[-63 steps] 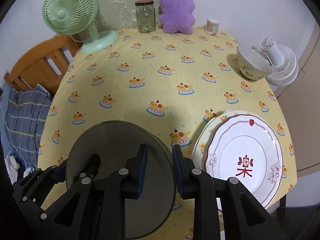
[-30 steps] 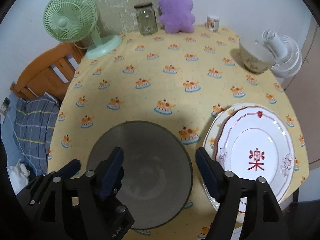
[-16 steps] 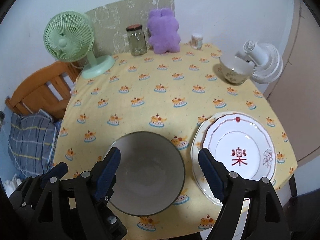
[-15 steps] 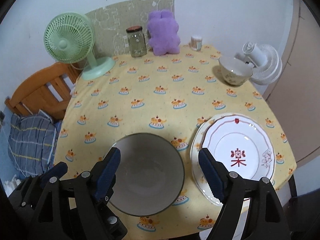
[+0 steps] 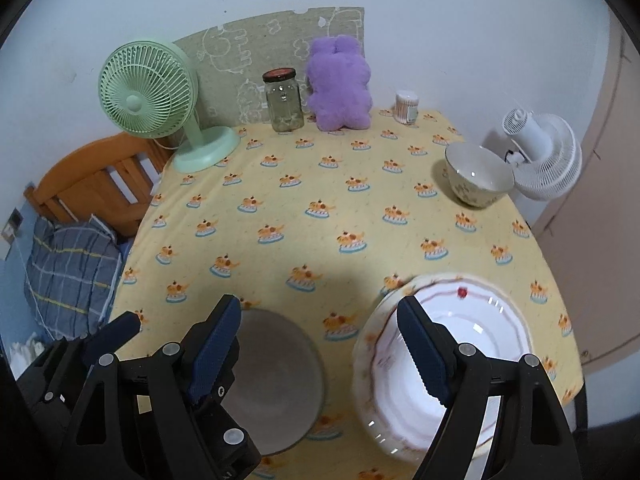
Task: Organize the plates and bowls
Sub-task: 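Move both tools to the cream bowl beside the white fan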
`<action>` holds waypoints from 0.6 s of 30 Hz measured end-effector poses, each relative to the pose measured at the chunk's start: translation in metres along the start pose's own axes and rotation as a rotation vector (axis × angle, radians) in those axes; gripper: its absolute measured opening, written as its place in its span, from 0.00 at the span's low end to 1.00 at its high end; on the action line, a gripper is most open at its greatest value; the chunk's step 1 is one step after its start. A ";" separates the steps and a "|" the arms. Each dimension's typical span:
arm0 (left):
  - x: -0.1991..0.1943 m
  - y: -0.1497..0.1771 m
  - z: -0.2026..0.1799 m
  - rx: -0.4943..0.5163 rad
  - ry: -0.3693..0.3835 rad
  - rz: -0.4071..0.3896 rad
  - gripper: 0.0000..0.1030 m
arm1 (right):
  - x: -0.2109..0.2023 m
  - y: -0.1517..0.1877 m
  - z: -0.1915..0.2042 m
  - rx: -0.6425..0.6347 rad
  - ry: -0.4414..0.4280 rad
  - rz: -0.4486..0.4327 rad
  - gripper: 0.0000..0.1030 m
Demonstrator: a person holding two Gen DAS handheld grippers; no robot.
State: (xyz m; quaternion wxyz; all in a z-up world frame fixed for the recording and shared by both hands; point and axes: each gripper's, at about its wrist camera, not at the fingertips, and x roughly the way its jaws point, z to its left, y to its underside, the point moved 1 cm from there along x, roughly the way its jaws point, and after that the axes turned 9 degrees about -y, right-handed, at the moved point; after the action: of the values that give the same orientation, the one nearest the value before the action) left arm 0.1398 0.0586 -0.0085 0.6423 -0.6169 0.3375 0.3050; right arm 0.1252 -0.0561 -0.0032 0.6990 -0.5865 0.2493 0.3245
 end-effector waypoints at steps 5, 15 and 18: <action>0.007 -0.015 -0.029 -0.037 -0.018 0.006 0.83 | 0.001 -0.017 -0.029 0.010 -0.013 -0.019 0.81; 0.021 -0.045 -0.092 -0.059 -0.056 -0.005 0.83 | 0.010 -0.056 -0.093 -0.043 -0.038 -0.019 0.81; 0.026 -0.054 -0.112 -0.058 -0.067 -0.009 0.82 | 0.016 -0.066 -0.109 -0.064 -0.037 0.009 0.81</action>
State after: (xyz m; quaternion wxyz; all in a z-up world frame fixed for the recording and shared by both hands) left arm 0.1923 -0.0565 0.0012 0.6367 -0.6261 0.3039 0.3320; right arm 0.1884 -0.1675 0.0076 0.6828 -0.6013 0.2286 0.3463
